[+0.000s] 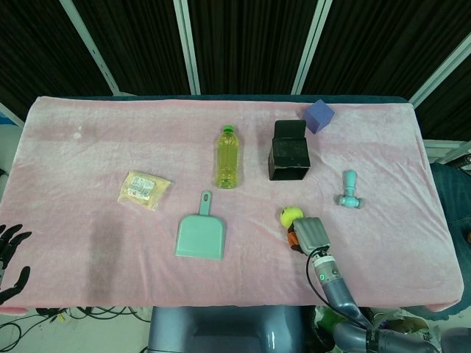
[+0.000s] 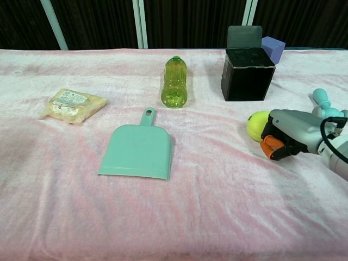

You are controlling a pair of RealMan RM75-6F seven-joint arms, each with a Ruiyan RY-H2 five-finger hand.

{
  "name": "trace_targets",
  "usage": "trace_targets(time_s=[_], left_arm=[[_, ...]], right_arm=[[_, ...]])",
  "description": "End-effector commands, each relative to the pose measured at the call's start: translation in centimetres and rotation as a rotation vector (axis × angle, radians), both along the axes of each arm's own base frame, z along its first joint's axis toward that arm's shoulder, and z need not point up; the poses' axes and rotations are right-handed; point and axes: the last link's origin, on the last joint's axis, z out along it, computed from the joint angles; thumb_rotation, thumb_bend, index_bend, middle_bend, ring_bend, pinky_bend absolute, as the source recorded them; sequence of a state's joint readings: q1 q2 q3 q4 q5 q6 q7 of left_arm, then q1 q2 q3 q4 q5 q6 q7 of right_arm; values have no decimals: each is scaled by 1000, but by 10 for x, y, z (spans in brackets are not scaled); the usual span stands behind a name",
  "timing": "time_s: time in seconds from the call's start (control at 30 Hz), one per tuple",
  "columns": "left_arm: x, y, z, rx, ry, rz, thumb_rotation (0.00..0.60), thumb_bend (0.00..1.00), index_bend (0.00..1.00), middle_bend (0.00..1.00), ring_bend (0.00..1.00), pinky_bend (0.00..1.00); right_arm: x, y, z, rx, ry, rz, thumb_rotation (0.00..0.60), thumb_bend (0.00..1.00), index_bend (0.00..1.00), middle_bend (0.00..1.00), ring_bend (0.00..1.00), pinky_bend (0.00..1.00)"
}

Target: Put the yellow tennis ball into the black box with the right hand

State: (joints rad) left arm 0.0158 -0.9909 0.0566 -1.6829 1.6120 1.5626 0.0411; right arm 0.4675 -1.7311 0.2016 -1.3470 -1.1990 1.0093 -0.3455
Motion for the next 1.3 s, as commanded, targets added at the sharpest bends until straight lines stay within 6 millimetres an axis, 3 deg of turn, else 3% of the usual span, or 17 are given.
trace_targets(time_s=[0.03, 1.07, 1.3], left_arm=[[0, 1, 0, 2, 0, 1, 600, 440, 163, 96, 31, 19], [-2, 6, 1, -1, 17, 16, 600, 440, 163, 96, 31, 19], [-2, 6, 1, 2, 17, 18, 600, 440, 163, 96, 31, 19]], right_arm=[[1, -8, -5, 5, 4, -11, 600, 785, 1000, 1000, 1000, 1000], [14, -97, -14, -103, -39, -126, 600, 785, 1000, 1000, 1000, 1000], [15, -108, -17, -106, -21, -137, 600, 784, 1000, 1000, 1000, 1000]])
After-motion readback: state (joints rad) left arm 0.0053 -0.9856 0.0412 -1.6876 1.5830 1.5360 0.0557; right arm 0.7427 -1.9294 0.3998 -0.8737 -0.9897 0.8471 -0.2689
